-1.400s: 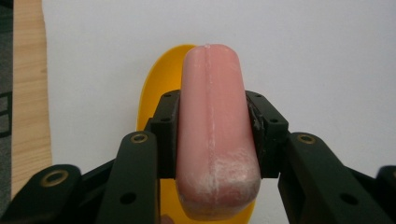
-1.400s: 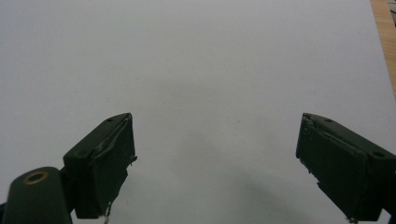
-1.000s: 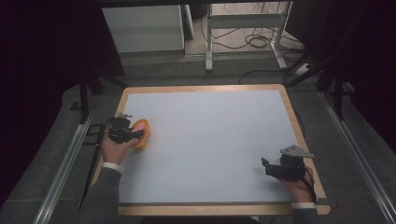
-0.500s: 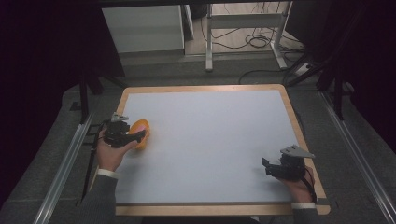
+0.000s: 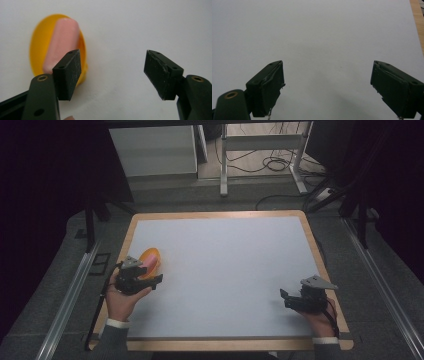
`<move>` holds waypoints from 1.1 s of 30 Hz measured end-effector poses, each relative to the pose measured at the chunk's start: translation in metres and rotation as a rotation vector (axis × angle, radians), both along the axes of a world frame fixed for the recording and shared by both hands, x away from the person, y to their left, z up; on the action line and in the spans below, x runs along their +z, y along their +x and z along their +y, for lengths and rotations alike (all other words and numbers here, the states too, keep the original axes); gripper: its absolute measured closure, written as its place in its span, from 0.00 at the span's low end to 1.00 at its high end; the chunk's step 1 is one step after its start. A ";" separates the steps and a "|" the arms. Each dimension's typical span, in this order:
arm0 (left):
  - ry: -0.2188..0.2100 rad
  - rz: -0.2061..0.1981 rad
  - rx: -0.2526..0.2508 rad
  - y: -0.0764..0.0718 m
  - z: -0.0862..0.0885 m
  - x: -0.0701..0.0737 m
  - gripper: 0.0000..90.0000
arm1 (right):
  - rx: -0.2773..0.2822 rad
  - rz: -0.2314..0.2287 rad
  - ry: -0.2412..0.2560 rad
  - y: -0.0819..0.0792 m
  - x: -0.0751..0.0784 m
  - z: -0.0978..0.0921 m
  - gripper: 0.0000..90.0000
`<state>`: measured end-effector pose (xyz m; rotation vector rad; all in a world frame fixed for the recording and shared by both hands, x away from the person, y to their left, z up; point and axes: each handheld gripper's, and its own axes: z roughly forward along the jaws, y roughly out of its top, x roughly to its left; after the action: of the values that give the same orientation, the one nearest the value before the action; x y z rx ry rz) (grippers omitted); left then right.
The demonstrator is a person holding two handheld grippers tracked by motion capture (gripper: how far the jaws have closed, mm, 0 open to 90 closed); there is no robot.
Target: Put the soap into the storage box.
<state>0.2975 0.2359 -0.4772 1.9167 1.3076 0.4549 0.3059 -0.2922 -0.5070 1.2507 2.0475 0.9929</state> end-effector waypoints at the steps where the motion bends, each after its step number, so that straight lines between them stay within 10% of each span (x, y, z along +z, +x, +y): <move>1: -0.010 -0.006 -0.006 -0.003 -0.001 -0.001 0.34 | -0.002 0.000 0.002 0.000 0.000 0.000 0.13; 33: -0.014 0.011 -0.098 -0.036 -0.010 -0.031 0.35 | 0.005 -0.006 -0.013 -0.001 0.000 0.001 0.13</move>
<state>0.2617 0.2262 -0.5078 1.9642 1.2145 0.3843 0.3048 -0.2913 -0.5067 1.2347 2.0502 0.9827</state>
